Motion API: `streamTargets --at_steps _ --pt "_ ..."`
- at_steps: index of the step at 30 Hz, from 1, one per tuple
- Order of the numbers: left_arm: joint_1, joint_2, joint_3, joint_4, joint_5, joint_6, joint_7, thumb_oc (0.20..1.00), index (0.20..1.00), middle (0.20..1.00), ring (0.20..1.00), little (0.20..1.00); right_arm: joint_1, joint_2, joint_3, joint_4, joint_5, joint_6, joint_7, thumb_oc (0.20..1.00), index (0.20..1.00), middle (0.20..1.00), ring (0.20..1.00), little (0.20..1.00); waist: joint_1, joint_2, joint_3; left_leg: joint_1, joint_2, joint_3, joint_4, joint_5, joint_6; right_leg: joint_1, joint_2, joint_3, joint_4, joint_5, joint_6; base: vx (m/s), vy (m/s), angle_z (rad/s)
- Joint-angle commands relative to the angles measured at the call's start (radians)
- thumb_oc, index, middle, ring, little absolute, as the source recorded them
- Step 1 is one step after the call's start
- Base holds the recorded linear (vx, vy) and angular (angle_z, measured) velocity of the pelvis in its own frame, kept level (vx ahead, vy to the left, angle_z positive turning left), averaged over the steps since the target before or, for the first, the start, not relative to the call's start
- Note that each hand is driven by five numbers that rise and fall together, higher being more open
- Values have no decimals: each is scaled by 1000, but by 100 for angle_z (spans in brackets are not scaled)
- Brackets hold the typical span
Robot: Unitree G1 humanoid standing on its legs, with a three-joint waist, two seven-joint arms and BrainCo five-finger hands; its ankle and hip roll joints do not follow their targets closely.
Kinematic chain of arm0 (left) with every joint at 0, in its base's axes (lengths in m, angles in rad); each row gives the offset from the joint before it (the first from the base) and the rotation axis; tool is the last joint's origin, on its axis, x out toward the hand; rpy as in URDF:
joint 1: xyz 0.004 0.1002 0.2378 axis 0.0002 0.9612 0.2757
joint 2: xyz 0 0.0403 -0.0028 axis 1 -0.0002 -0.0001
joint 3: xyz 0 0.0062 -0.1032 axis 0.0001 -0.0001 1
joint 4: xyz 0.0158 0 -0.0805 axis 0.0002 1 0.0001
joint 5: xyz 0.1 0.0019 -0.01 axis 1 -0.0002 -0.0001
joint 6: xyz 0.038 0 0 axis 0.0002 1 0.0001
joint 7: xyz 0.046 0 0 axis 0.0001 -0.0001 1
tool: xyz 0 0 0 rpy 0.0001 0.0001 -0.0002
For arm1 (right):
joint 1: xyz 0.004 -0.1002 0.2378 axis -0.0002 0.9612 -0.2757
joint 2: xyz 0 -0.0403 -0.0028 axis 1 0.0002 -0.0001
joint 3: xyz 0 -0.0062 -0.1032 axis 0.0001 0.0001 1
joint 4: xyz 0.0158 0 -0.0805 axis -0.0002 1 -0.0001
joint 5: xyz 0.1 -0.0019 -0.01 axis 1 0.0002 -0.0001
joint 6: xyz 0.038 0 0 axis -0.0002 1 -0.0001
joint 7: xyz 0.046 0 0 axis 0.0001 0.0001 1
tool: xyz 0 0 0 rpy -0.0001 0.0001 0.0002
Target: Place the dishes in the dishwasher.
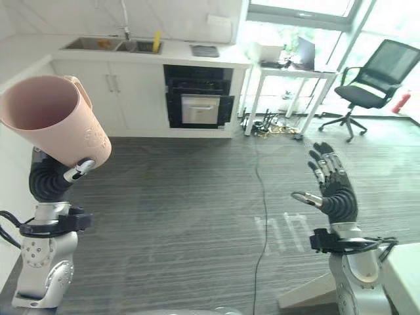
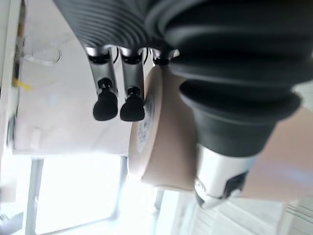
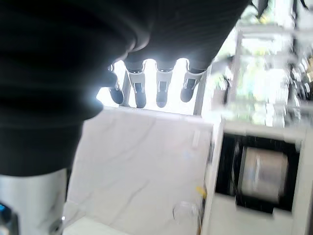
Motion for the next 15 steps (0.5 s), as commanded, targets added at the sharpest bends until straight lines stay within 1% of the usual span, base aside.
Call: streamTargets --at_steps 1,2,3,4,5,6,7,8,9,10,11,12,13,15 --pt "-47 -4 30 -18 56 -27 2 200 200 200 200 200 -79 -24 8 -58 19 -29 -7 1000 1000 1000 1000 1000 31 52 58 116 -128 -69 -334 87 90 110 4 53 -62 48 90 321 65 -82" --pt "-26 -7 38 -23 50 -32 -12 200 200 200 200 200 -83 -20 18 -61 11 -22 -16 1000 1000 1000 1000 1000 44 60 58 126 -139 -76 -439 92 92 130 14 71 -72 37 100 392 99 -94" --pt "-9 -9 47 -30 47 -34 -21 200 200 200 200 200 -89 -15 27 -60 3 -15 -19 1000 1000 1000 1000 1000 56 69 53 128 -138 -75 -579 114 89 149 24 89 -85 34 109 539 141 -114" --pt "12 -10 51 -30 42 -40 -28 200 200 200 200 200 -91 -10 33 -56 -4 -11 -16 1000 1000 1000 1000 1000 70 77 47 137 -132 -81 -749 175 77 186 34 115 -96 24 119 577 159 -110" --pt "28 -8 54 -27 34 -50 -27 200 200 200 200 200 -80 -10 34 -53 -5 -16 -3 1000 1000 1000 1000 1000 81 81 46 112 -131 -115 -773 222 62 213 37 134 -96 26 125 597 172 -76" --pt "43 -7 59 -24 27 -63 -34 200 200 200 200 200 -65 -10 28 -58 -3 -17 8 1000 1000 1000 1000 1000 88 83 44 76 -124 -151 -773 254 46 233 41 150 -91 16 123 479 162 -60" --pt "51 -6 63 -20 26 -73 -36 200 200 200 200 200 -52 -17 18 -62 7 -18 22 1000 1000 1000 1000 1000 89 82 39 50 -113 -155 -773 253 39 254 40 159 -89 -7 119 500 250 -62" --pt "45 -1 66 -13 23 -80 -33 200 200 200 200 200 -40 -34 9 -65 27 -28 34 1000 1000 1000 1000 1000 81 84 33 51 -103 -115 -773 241 45 275 35 160 -90 -49 120 434 273 -73" --pt "31 -3 56 -8 34 -79 -21 200 200 200 200 200 -39 -33 10 -67 33 -33 39 1000 1000 1000 1000 1000 80 84 28 57 -99 -91 -773 246 40 281 22 147 -81 -46 130 422 318 -58" --pt "12 8 46 1 41 -78 -1 200 200 200 200 200 -40 -38 9 -71 52 -35 47 1000 1000 1000 1000 1000 74 82 25 69 -101 -69 -773 238 51 273 2 130 -55 -27 151 368 276 -53" --pt "-4 20 44 11 43 -74 11 200 200 200 200 200 -37 -36 2 -74 72 -39 57 1000 1000 1000 1000 1000 72 70 20 92 -127 -76 -773 218 69 261 -32 113 -12 9 184 350 262 -52" --pt "-14 25 44 12 41 -64 16 200 200 200 200 200 -37 -32 0 -79 76 -40 57 1000 1000 1000 1000 1000 76 68 16 101 -134 -88 -773 215 77 243 -44 105 13 48 202 371 266 -49" --pt "-31 32 45 9 37 -46 11 200 200 200 200 200 -41 -24 -1 -90 76 -37 56 1000 1000 1000 1000 1000 80 60 9 128 -155 -107 -773 201 97 207 -72 89 74 114 233 285 224 -39" --pt "-45 33 45 10 42 -41 -4 200 200 200 200 200 -49 -15 1 -90 64 -44 59 1000 1000 1000 1000 1000 84 58 3 149 -167 -117 -773 190 113 165 -88 69 148 152 248 296 246 -59"
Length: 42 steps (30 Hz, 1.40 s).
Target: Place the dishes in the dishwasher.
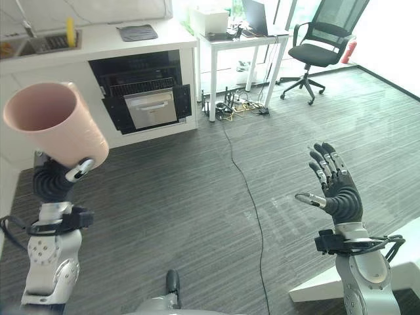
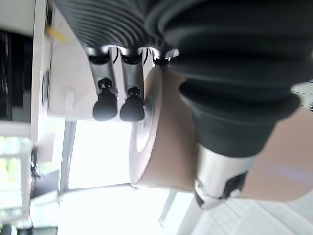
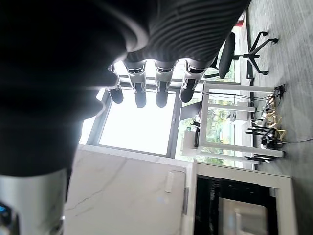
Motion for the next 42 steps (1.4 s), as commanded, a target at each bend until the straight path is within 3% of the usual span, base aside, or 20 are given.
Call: streamTargets --at_steps 1,4,5,8,10,11,13,15,18,20,24,26,27,30,32,34,35,37,40,42 --pt "-1 69 22 -73 20 -29 -20 200 200 200 200 200 -99 23 0 -19 3 -73 3 1000 1000 1000 1000 1000 17 -21 -56 -1 -35 -12 7 -99 -53 -66 -69 -74 -56 283 21 387 322 -36" --pt "-5 73 25 -67 27 -21 -32 200 200 200 200 200 -112 52 22 -15 60 -61 26 1000 1000 1000 1000 1000 25 -2 -51 43 -43 -25 7 -138 -28 -163 -74 -111 185 315 13 308 257 33" --pt "-5 74 28 -61 30 -28 -27 200 200 200 200 200 -120 57 35 -10 33 -60 28 1000 1000 1000 1000 1000 20 3 -46 59 -39 -17 7 -144 -30 -213 -85 -121 196 311 2 291 210 42" --pt "-13 87 46 -71 16 -16 -15 200 200 200 200 200 -121 30 33 0 43 -55 43 1000 1000 1000 1000 1000 20 -3 -41 76 -29 19 7 -157 -36 -240 -101 -195 34 227 -23 245 11 22" --pt "-21 93 47 -67 21 -15 -10 200 200 200 200 200 -125 22 19 4 67 -50 55 1000 1000 1000 1000 1000 17 -12 -36 88 -29 24 7 -166 -39 -224 -101 -224 -82 240 -19 249 -91 6" --pt "-27 99 46 -61 42 -17 5 200 200 200 200 200 -129 10 3 9 95 -44 75 1000 1000 1000 1000 1000 7 -21 -26 116 -20 38 7 -185 -53 -225 -122 -262 -265 271 -11 302 -110 -6" --pt "-30 99 41 -63 51 -10 21 200 200 200 200 200 -144 -1 6 13 97 -29 90 1000 1000 1000 1000 1000 0 -26 -20 148 -15 52 7 -218 -65 -231 -147 -283 -429 348 11 338 -130 68" --pt "-27 91 34 -73 69 -7 33 200 200 200 200 200 -151 2 22 4 78 -16 92 1000 1000 1000 1000 1000 -9 -26 -14 179 -17 46 7 -242 -64 -268 -164 -274 -489 429 30 340 -123 -17" --pt "-8 78 39 -89 81 -3 36 200 200 200 200 200 -121 5 22 -15 82 -26 110 1000 1000 1000 1000 1000 -27 -27 -16 225 -23 10 7 -285 -51 -327 -169 -236 -500 466 33 448 -241 -56" --pt "0 78 45 -90 86 -3 36 200 200 200 200 200 -110 6 18 -18 88 -34 119 1000 1000 1000 1000 1000 -32 -30 -22 237 -23 3 7 -303 -46 -318 -168 -226 -500 457 36 405 -319 25" --pt "7 73 53 -91 30 13 44 200 200 200 200 200 -150 -19 30 -13 62 -1 77 1000 1000 1000 1000 1000 -29 -19 -53 297 19 25 7 -320 -78 -277 -153 -260 -501 410 30 371 -367 31" --pt "11 68 56 -90 15 15 48 200 200 200 200 200 -168 -22 39 -5 57 2 79 1000 1000 1000 1000 1000 -31 -12 -58 319 37 31 7 -306 -92 -270 -136 -265 -496 395 17 307 -319 -9" --pt "35 61 66 -95 1 16 41 200 200 200 200 200 -167 -31 33 1 52 4 87 1000 1000 1000 1000 1000 -23 7 -60 308 81 35 80 -198 -135 -236 -87 -272 -499 356 -21 343 -421 9" --pt "59 47 75 -94 -7 11 34 200 200 200 200 200 -146 -49 11 8 72 8 112 1000 1000 1000 1000 1000 -11 -9 -51 192 97 16 312 -103 -165 -187 -64 -261 -506 316 -71 292 -413 11" --pt "84 26 82 -93 -11 -4 12 200 200 200 200 200 -134 -42 7 20 63 -4 135 1000 1000 1000 1000 1000 5 -27 -33 72 91 10 509 -80 -168 -147 -59 -254 -508 290 -103 193 -287 -41" --pt "93 13 80 -86 -8 -16 -13 200 200 200 200 200 -130 -33 4 22 55 -2 137 1000 1000 1000 1000 1000 17 -40 -14 -9 99 44 575 -111 -153 -114 -60 -259 -510 274 -109 200 -174 -38" --pt "97 6 81 -86 -6 -15 -25 200 200 200 200 200 -133 -31 6 21 55 4 133 1000 1000 1000 1000 1000 24 -39 -7 -21 90 58 544 -136 -141 -104 -59 -260 -510 266 -106 309 -41 -11" --pt "121 -1 89 -92 -14 -26 -49 200 200 200 200 200 -145 -19 21 23 26 18 121 1000 1000 1000 1000 1000 32 -18 -3 -4 83 123 317 -158 -133 -88 -47 -257 -510 246 -87 343 119 -5" --pt "113 6 79 -83 -22 -29 -55 200 200 200 200 200 -137 -18 24 26 6 12 111 1000 1000 1000 1000 1000 29 14 -15 43 113 198 14 -42 -172 -50 -34 -269 -510 215 -67 337 230 6" --pt "93 8 64 -55 -24 -47 -65 200 200 200 200 200 -129 -27 21 31 -6 -7 104 1000 1000 1000 1000 1000 20 12 -23 45 131 221 7 -62 -181 -27 -44 -300 -510 200 -64 255 243 1"
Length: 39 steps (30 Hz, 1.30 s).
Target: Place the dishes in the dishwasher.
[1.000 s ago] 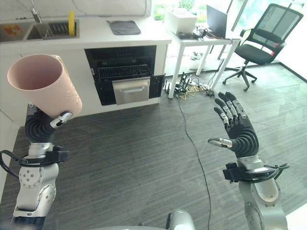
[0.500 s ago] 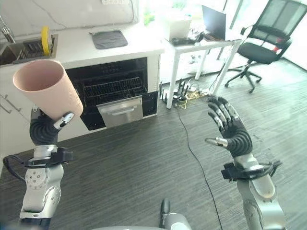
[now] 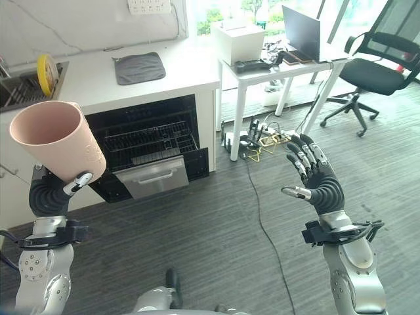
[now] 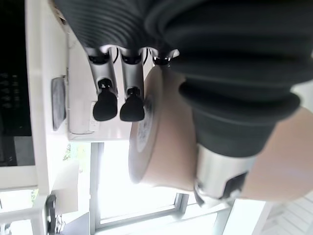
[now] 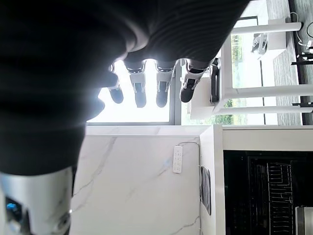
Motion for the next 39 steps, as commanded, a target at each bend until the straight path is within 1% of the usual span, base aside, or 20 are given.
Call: streamTargets --at_steps 1,3,6,9,10,14,16,17,19,21,23,24,26,30,31,32,33,35,37,39 --pt "-51 46 -16 -13 -10 -95 -7 200 200 200 200 200 -15 -59 -27 -42 -14 -70 -13 1000 1000 1000 1000 1000 -6 -5 -57 167 36 -11 -31 116 -41 -66 -77 -39 0 90 82 145 217 36" --pt "-63 64 -4 -7 -24 -100 -1 200 200 200 200 200 3 -65 -55 -63 29 -63 0 1000 1000 1000 1000 1000 -3 -8 -73 194 13 -65 -31 85 -27 -78 -104 -50 38 89 100 287 326 5" --pt "-97 73 -8 0 -11 -97 15 200 200 200 200 200 8 -50 -61 -61 21 -69 -6 1000 1000 1000 1000 1000 1 -15 -77 208 -6 -93 -31 67 -11 -95 -129 -64 88 92 117 213 251 -6" --pt "-124 75 -13 -1 -11 -75 25 200 200 200 200 200 -15 -37 -58 -54 8 -52 -6 1000 1000 1000 1000 1000 18 -31 -82 210 -37 -122 -31 46 20 -101 -153 -62 146 107 135 215 286 40" --pt "-126 72 -14 -5 -12 -69 22 200 200 200 200 200 -20 -32 -55 -57 -3 -43 -8 1000 1000 1000 1000 1000 27 -40 -81 211 -56 -135 -31 36 41 -112 -173 -55 198 135 144 181 274 41" --pt "-122 75 -13 -9 -12 -67 15 200 200 200 200 200 -23 -17 -52 -52 -4 -41 -3 1000 1000 1000 1000 1000 40 -46 -74 212 -79 -162 -31 25 75 -153 -210 -36 365 192 158 147 225 30" --pt "-124 82 -11 -12 -2 -70 15 200 200 200 200 200 -17 -13 -39 -53 -4 -47 6 1000 1000 1000 1000 1000 38 -31 -63 214 -82 -196 -31 19 95 -236 -220 6 546 212 152 127 173 20" --pt "-125 85 -10 -17 11 -69 24 200 200 200 200 200 -14 -13 -33 -53 -6 -47 11 1000 1000 1000 1000 1000 33 -30 -58 218 -81 -205 -31 15 97 -272 -217 19 569 209 143 130 32 14" --pt "-140 100 -7 -31 13 -52 37 200 200 200 200 200 -10 -23 -26 -60 -3 -45 13 1000 1000 1000 1000 1000 31 -47 -57 218 -81 -217 -31 14 86 -267 -193 15 419 168 130 184 -181 27" --pt "-155 109 -12 -32 19 -46 44 200 200 200 200 200 -11 -30 -28 -55 26 -58 17 1000 1000 1000 1000 1000 30 -62 -52 229 -76 -220 -31 -2 77 -243 -209 12 270 202 150 194 -291 37" --pt "-169 114 -26 -28 33 -43 52 200 200 200 200 200 -20 -29 -18 -54 43 -66 11 1000 1000 1000 1000 1000 16 -69 -43 249 -64 -228 -31 -28 64 -249 -234 43 105 269 171 215 -296 31" --pt "-173 113 -33 -29 46 -41 60 200 200 200 200 200 -25 -23 -8 -58 50 -63 14 1000 1000 1000 1000 1000 9 -67 -39 257 -58 -237 -31 -35 61 -257 -244 60 68 294 177 202 -240 29" --pt "-168 113 -35 -38 58 -26 70 200 200 200 200 200 -26 -11 10 -78 41 -37 27 1000 1000 1000 1000 1000 2 -62 -40 271 -44 -255 -31 -48 53 -267 -258 81 21 319 186 234 -324 45" --pt "-144 125 -27 -49 30 -23 41 200 200 200 200 200 -29 -6 39 -91 50 -28 7 1000 1000 1000 1000 1000 8 -61 -41 292 -2 -262 -31 -69 25 -270 -271 65 10 311 198 197 -490 58" --pt "-148 128 -32 -47 25 -23 48 200 200 200 200 200 -53 -11 58 -78 50 -35 15 1000 1000 1000 1000 1000 17 -62 -38 297 30 -237 -31 -56 8 -268 -271 24 23 294 199 84 -595 37" --pt "-152 123 -46 -42 -39 -17 61 200 200 200 200 200 -80 -26 68 -63 27 -14 -8 1000 1000 1000 1000 1000 8 -56 -38 311 83 -212 -31 -32 -25 -272 -241 15 10 264 198 60 -618 27" --pt "-154 116 -46 -53 -113 -6 62 200 200 200 200 200 -85 -45 57 -68 43 -6 -8 1000 1000 1000 1000 1000 3 -52 -39 307 105 -189 -31 -17 -37 -272 -232 9 9 250 189 35 -490 13" --pt "-146 98 -41 -65 -131 -5 53 200 200 200 200 200 -79 -49 44 -73 48 -3 0 1000 1000 1000 1000 1000 -2 -47 -40 306 123 -164 -31 -1 -42 -269 -215 3 13 235 172 46 -277 35" --pt "-138 82 -61 -70 -114 -25 17 200 200 200 200 200 -66 -62 15 -77 80 -20 -2 1000 1000 1000 1000 1000 -3 -49 -24 275 121 -116 -10 34 -38 -235 -197 -15 8 216 154 25 -269 23" --pt "-148 80 -74 -61 -116 -42 -10 200 200 200 200 200 -68 -63 -6 -77 78 -30 -18 1000 1000 1000 1000 1000 -12 -32 -17 226 156 -53 -31 85 -67 -215 -194 -61 4 200 154 -76 -57 55"
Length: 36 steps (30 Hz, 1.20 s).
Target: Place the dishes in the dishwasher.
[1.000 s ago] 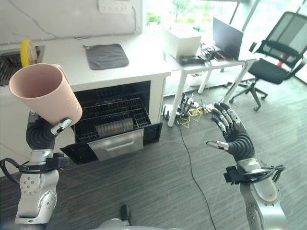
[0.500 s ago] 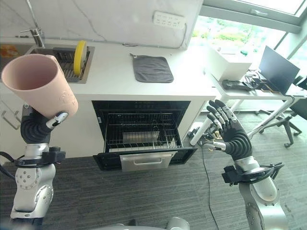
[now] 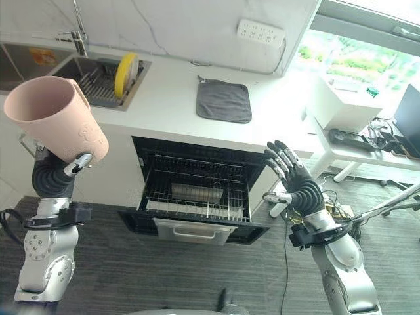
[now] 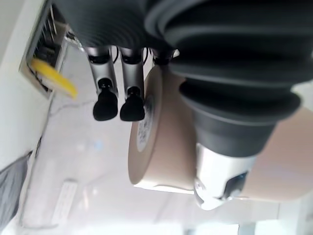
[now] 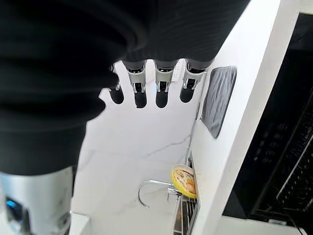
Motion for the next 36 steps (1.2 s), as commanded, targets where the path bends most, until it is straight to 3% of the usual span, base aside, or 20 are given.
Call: streamTargets --at_steps 1,3,6,11,13,15,17,18,19,20,24,25,27,29,32,36 --pt "-73 27 -3 -55 -7 -85 -63 200 200 200 200 200 -70 -16 -85 -48 25 -72 -37 1000 1000 1000 1000 1000 -30 58 10 -3 252 240 -106 183 -77 17 -43 -59 6 -27 86 -72 78 109" --pt "-85 25 -15 -44 1 -106 -74 200 200 200 200 200 -87 -15 -76 -37 -19 -79 -74 1000 1000 1000 1000 1000 -33 74 5 -15 254 230 -106 186 -87 32 -48 -74 3 -42 91 -10 191 97" --pt "-90 44 -26 -40 80 -136 -29 200 200 200 200 200 -110 -6 -47 -29 -12 -70 -58 1000 1000 1000 1000 1000 -36 90 -13 6 207 171 -106 150 -68 46 -83 -50 12 -39 108 138 438 6" --pt "-114 53 -24 -12 182 -85 -16 200 200 200 200 200 -81 34 -37 -33 -15 -56 -66 1000 1000 1000 1000 1000 -22 71 -12 51 146 141 -106 92 -35 67 -158 -53 72 -21 127 153 349 -10" --pt "-116 59 -29 6 248 -78 4 200 200 200 200 200 -59 57 -28 -28 -16 -55 -70 1000 1000 1000 1000 1000 -14 54 -12 59 116 131 -106 70 -7 50 -186 -44 160 -2 132 105 206 23" --pt "-123 73 -39 37 279 -87 31 200 200 200 200 200 -54 60 -13 -21 -20 -77 -74 1000 1000 1000 1000 1000 -16 48 -9 60 120 135 -106 69 11 31 -172 -24 217 -18 126 53 -29 -1" --pt "-151 87 -54 66 322 -95 84 200 200 200 200 200 -83 67 20 5 -31 -112 -84 1000 1000 1000 1000 1000 -8 38 -7 60 134 159 -106 72 0 33 -153 -62 136 -1 127 54 -294 -6" --pt "-177 102 -57 74 367 -89 145 200 200 200 200 200 -121 79 57 23 -56 -134 -102 1000 1000 1000 1000 1000 -3 31 -2 66 146 169 -106 70 -10 20 -159 -76 89 53 137 84 -421 -20" --pt "-174 104 -49 77 383 -93 164 200 200 200 200 200 -128 79 59 26 -58 -134 -99 1000 1000 1000 1000 1000 -8 31 0 72 157 176 -106 73 -13 20 -149 -65 69 44 135 108 -598 -30" --pt "-165 104 -39 71 429 -90 204 200 200 200 200 200 -135 69 53 14 -26 -112 -91 1000 1000 1000 1000 1000 -15 33 -9 75 178 195 -106 81 -22 45 -108 -63 30 9 122 69 -410 -15" --pt "-156 103 -75 81 520 -106 283 200 200 200 200 200 -175 50 76 18 -9 -49 -72 1000 1000 1000 1000 1000 -25 41 -25 117 209 260 -101 113 -52 78 -36 -53 5 -47 85 96 -324 -1" --pt "-154 105 -85 77 524 -114 299 200 200 200 200 200 -194 20 79 20 11 -33 -76 1000 1000 1000 1000 1000 -9 37 -12 82 197 231 -12 99 -49 93 -24 -35 3 -58 68 127 -187 -15" --pt "-154 95 -92 73 505 -119 291 200 200 200 200 200 -214 3 93 14 15 -25 -105 1000 1000 1000 1000 1000 10 42 -6 33 186 187 -45 131 -55 97 -16 -16 3 -69 64 59 8 -28" --pt "-170 84 -105 81 504 -124 279 200 200 200 200 200 -236 14 114 17 13 -19 -126 1000 1000 1000 1000 1000 16 53 -1 21 207 187 -96 179 -70 105 -15 -17 3 -80 64 48 82 -21" --pt "-200 75 -143 117 531 -109 317 200 200 200 200 200 -246 46 165 29 -6 -10 -157 1000 1000 1000 1000 1000 5 67 -14 28 192 133 -106 142 -55 109 -29 -10 3 -81 72 65 154 -21" --pt "-258 88 -190 182 614 -94 387 200 200 200 200 200 -254 68 200 37 -6 38 -167 1000 1000 1000 1000 1000 -16 77 -42 66 193 154 -106 121 -65 122 -67 -38 5 -66 103 90 98 -21"
